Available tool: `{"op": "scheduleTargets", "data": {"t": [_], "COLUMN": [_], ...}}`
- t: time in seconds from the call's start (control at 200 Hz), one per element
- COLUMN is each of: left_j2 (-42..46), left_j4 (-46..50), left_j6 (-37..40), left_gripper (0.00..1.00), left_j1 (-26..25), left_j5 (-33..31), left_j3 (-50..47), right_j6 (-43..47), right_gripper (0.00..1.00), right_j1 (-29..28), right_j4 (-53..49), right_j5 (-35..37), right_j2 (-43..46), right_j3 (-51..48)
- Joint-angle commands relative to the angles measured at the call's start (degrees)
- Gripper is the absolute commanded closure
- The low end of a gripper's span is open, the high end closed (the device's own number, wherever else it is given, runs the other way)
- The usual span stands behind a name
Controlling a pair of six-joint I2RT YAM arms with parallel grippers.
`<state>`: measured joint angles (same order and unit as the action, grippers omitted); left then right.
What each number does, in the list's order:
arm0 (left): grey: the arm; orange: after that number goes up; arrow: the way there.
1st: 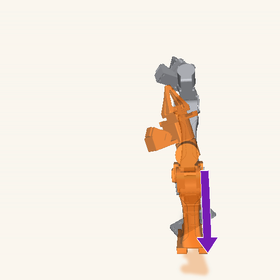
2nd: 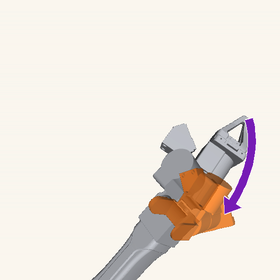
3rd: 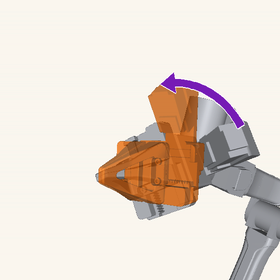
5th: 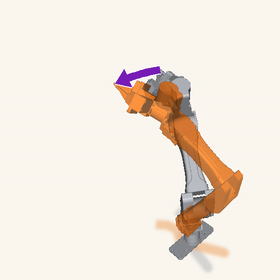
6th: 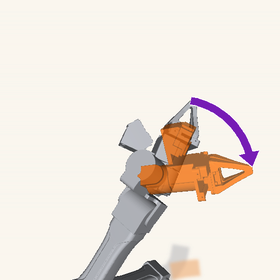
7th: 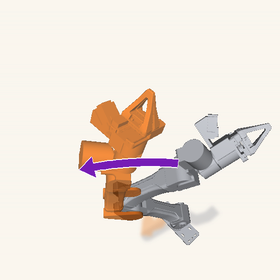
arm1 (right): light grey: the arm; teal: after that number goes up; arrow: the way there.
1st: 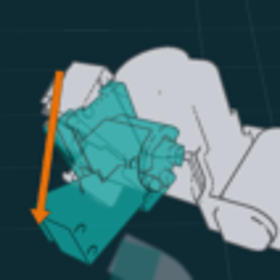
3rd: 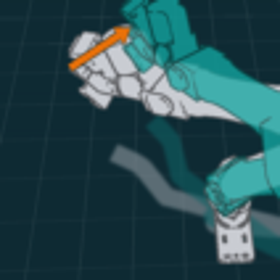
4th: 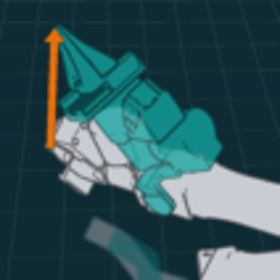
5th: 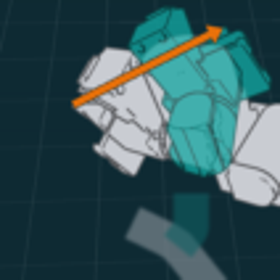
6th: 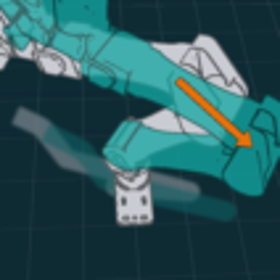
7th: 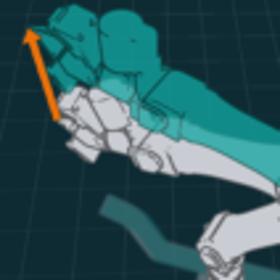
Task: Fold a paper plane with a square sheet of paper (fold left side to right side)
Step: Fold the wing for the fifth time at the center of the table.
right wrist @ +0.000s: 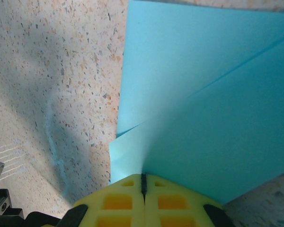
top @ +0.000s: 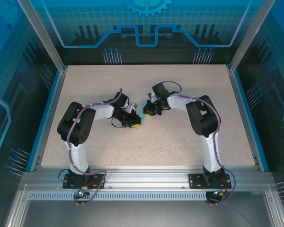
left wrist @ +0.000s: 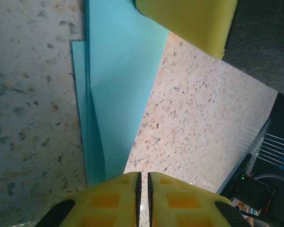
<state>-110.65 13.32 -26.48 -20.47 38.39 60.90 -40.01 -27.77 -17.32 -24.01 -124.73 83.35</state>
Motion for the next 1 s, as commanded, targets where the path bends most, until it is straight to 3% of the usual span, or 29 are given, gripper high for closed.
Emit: {"op": "scheduleTargets", "data": {"t": [0.0,0.995], "left_j2": [-0.88,0.42], "left_j4": [1.79,2.31], "left_j6": [1.74,2.49], "left_gripper": [0.85,0.86], "left_j1": [-0.12,0.01], "left_j5": [-1.68,-3.28], "left_j3": [-0.66,-4.87], "right_j6": [1.42,2.39], "right_gripper": [0.96,0.96], "right_j1": [-0.96,-0.35], "right_j4": [-6.02,-8.77], "right_j5": [4.03,4.39], "right_j2": [-3.33,-4.27], "right_j3": [-0.14,1.33]}}
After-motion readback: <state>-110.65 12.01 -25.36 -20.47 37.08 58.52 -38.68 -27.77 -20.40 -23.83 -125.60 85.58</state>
